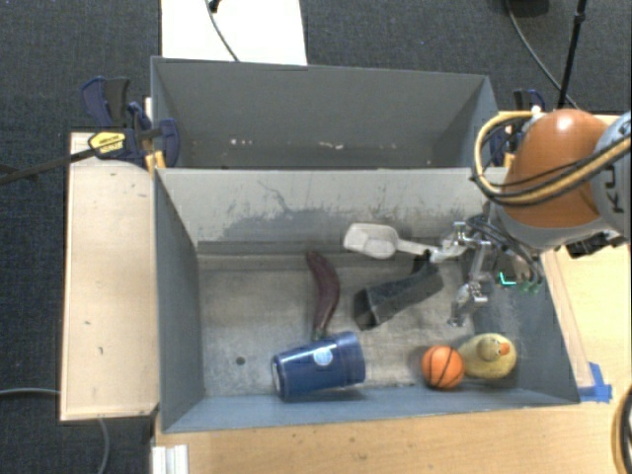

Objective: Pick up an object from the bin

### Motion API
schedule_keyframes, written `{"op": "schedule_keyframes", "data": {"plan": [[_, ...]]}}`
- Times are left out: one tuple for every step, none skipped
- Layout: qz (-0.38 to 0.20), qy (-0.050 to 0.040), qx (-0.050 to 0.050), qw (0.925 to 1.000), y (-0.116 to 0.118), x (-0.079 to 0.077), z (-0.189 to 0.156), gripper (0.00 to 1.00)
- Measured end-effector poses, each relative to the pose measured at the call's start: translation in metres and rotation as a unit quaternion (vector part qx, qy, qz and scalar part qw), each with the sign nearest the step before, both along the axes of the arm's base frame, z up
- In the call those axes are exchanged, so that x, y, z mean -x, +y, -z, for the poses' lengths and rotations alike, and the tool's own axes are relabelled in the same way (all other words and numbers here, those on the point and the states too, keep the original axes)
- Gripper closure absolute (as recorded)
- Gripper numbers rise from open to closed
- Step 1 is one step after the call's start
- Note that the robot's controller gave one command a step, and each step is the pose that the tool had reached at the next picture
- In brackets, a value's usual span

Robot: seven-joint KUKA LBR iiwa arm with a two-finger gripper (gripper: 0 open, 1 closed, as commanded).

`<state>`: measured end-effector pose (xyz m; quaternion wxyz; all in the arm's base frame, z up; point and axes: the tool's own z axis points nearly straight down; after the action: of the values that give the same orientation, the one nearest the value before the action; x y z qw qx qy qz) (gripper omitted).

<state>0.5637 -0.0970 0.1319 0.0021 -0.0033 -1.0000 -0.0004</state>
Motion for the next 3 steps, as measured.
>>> {"op": "schedule_keyframes", "data": {"plan": [[-0.001,-0.0037,0.001,1.0,0.0,-0.002,-0.004,0.0],[-0.039,-0.017,0.003,0.9991,0.018,-0.019,0.02,0.0],[-0.068,-0.0009,-0.001,0.9977,0.038,-0.016,0.043,0.0]]}}
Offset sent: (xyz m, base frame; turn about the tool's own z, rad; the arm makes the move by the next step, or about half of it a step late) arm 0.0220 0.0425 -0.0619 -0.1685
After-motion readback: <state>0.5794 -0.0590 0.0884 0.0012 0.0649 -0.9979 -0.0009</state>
